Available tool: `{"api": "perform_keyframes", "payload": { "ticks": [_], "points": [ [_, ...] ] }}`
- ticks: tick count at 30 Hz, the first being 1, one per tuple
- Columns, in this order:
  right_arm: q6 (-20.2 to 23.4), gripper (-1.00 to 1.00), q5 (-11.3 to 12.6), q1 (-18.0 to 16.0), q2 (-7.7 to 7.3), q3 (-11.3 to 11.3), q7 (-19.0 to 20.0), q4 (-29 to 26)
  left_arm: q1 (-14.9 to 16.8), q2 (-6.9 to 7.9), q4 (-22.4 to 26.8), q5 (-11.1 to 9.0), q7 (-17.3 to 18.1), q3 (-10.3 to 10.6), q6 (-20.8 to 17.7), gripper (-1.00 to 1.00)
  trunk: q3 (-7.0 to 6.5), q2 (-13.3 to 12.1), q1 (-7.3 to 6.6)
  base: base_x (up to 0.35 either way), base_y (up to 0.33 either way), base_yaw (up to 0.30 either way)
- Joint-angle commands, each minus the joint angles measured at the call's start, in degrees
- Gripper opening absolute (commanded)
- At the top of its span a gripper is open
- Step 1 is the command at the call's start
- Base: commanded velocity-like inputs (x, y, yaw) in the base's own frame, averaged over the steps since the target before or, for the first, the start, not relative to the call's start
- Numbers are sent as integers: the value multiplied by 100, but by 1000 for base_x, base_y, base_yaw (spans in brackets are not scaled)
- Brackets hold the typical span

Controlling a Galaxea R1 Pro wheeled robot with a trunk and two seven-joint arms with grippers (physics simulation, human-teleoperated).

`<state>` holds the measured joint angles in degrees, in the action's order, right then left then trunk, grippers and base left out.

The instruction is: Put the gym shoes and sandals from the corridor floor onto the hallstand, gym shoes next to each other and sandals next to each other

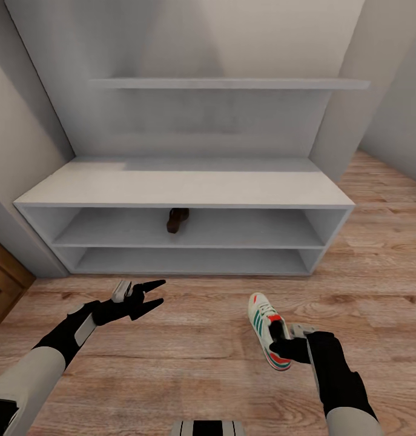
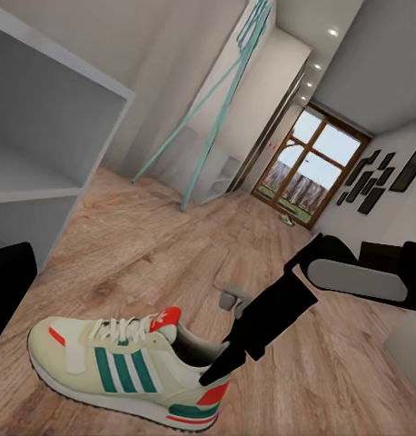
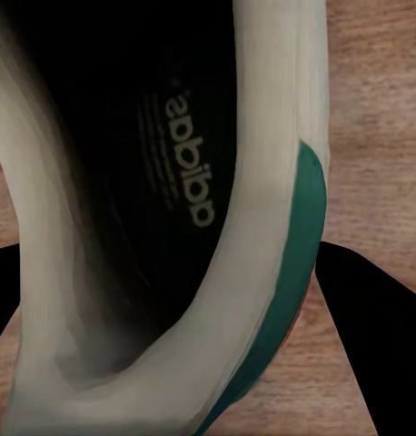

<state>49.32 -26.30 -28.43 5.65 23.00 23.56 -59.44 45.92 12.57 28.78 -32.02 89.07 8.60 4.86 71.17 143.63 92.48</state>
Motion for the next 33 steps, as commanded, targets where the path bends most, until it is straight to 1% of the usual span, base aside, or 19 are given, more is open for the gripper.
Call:
{"api": "perform_keyframes", "payload": {
  "ticks": [1,5,8,9,11,12,13,14,16,17,18,20,21,22,23,25,27,30,33],
  "points": [
    [10,-100,-60,-4,8,2,48,-7,5,8,-4,-58,-2,50,50,100,5,2,-1,0,0,0],
    [-55,-100,-59,-6,13,-48,14,-7,5,2,-4,-58,-3,53,50,100,5,2,-1,0,0,0],
    [-404,-100,-59,-14,20,-65,-233,-6,5,-4,-4,-58,-3,55,50,100,5,2,-1,0,0,0],
    [-629,-100,-56,-17,23,-72,-458,-6,5,-6,-4,-58,-3,56,50,100,5,2,-1,0,0,0],
    [-1197,-100,-53,-20,29,-80,-1183,-6,5,-12,-4,-58,-3,60,50,100,5,2,-1,0,0,0],
    [-1330,-100,-52,-20,29,-81,-1373,-5,5,-13,-4,-58,-3,60,50,100,5,2,-1,0,0,0],
    [-1790,-100,-30,-21,38,-112,-2084,0,3,-16,-4,-58,-3,62,50,100,5,2,-1,0,0,0],
    [-1880,-100,-13,-22,44,-144,-2228,0,3,-16,-4,-58,-3,62,50,100,5,2,-1,0,0,0],
    [-2084,-100,48,-28,63,-330,-2544,-2,4,-17,-4,-58,-3,62,50,100,5,2,-1,0,0,0],
    [-2163,-100,98,-64,71,-529,-2668,-3,4,-17,-4,-58,-3,61,50,100,5,2,-1,0,0,0],
    [-2232,-100,201,-132,78,-891,-2777,-5,4,-18,-4,-58,-3,58,50,100,5,2,-1,0,0,0],
    [-2258,-100,287,-159,80,-1151,-2819,-5,4,-18,-4,-58,-3,57,50,100,5,2,-1,0,0,0],
    [-2281,-100,445,-182,83,-1549,-2854,-6,5,-18,-4,-58,-2,58,50,100,5,2,-1,0,0,0],
    [-2292,-100,569,-191,84,-1804,-2868,-6,5,-18,-4,-58,-2,60,50,100,5,2,-1,0,0,0],
    [-2300,-100,703,-197,84,-2016,-2877,-6,5,-18,-4,-58,-3,61,50,100,5,2,-1,0,0,0],
    [-2311,-100,922,-202,85,-2222,-2884,-6,5,-18,-4,-58,-3,62,50,100,5,2,-1,0,0,0],
    [-2341,-100,1178,-204,85,-2329,-2888,-6,5,-18,-4,-58,-3,62,50,100,5,2,-1,0,0,0],
    [-2394,-100,1825,-206,82,-2417,-2891,-6,3,-18,-4,-58,-3,57,50,100,5,2,-1,0,0,0],
    [-2411,-100,2330,-206,78,-2439,-2892,-6,4,-18,-4,-58,-2,55,50,100,5,2,-1,0,0,0]
  ]
}}
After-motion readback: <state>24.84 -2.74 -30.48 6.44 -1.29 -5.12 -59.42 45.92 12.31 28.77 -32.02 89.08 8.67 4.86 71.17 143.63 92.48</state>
